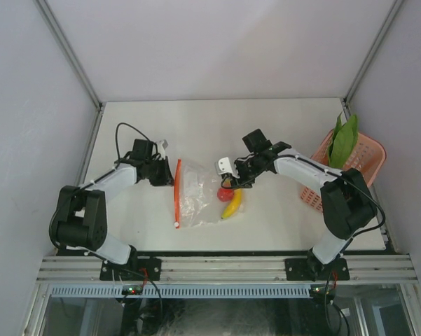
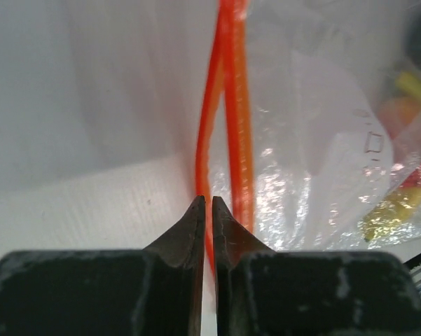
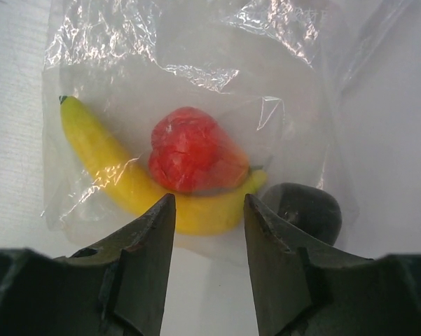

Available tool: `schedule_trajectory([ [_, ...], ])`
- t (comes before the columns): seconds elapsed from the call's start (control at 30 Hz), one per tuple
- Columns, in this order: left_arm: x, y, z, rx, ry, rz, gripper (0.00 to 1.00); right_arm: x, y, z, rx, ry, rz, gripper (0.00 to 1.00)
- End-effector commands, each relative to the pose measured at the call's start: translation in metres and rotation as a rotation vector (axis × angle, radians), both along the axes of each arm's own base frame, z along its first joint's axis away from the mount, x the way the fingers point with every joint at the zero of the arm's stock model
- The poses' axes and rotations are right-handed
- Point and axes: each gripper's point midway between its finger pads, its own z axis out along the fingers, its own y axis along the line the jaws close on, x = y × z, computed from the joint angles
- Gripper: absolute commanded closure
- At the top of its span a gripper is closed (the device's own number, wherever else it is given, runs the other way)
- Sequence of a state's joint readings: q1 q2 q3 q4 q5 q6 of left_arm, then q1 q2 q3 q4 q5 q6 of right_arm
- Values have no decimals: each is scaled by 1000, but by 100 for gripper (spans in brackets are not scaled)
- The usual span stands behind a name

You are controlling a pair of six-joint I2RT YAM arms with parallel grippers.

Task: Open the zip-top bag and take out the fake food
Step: Pick up the fake fruit from the zipper food storage bag.

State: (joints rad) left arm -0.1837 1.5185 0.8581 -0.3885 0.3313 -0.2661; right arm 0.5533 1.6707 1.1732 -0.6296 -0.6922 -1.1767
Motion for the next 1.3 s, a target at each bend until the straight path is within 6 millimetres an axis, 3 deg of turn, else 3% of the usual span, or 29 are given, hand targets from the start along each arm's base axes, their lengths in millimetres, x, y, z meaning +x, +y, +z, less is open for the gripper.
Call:
schedule_trajectory([
  [0.0, 7, -35, 19, -139, -88, -39, 90, 8, 0, -5, -33, -53, 11, 58],
  [0.33, -17, -92, 24, -257, -298, -141, 88, -3, -16, -16, -91, -61, 84, 66],
  [1.0, -62, -141, 41, -331, -882, -434, 77, -10, -81, -4, -101, -96, 139, 66],
  [1.27, -73, -155, 33, -310, -1013, -556, 74, -10, -96, -25, -171, -102, 152, 65],
])
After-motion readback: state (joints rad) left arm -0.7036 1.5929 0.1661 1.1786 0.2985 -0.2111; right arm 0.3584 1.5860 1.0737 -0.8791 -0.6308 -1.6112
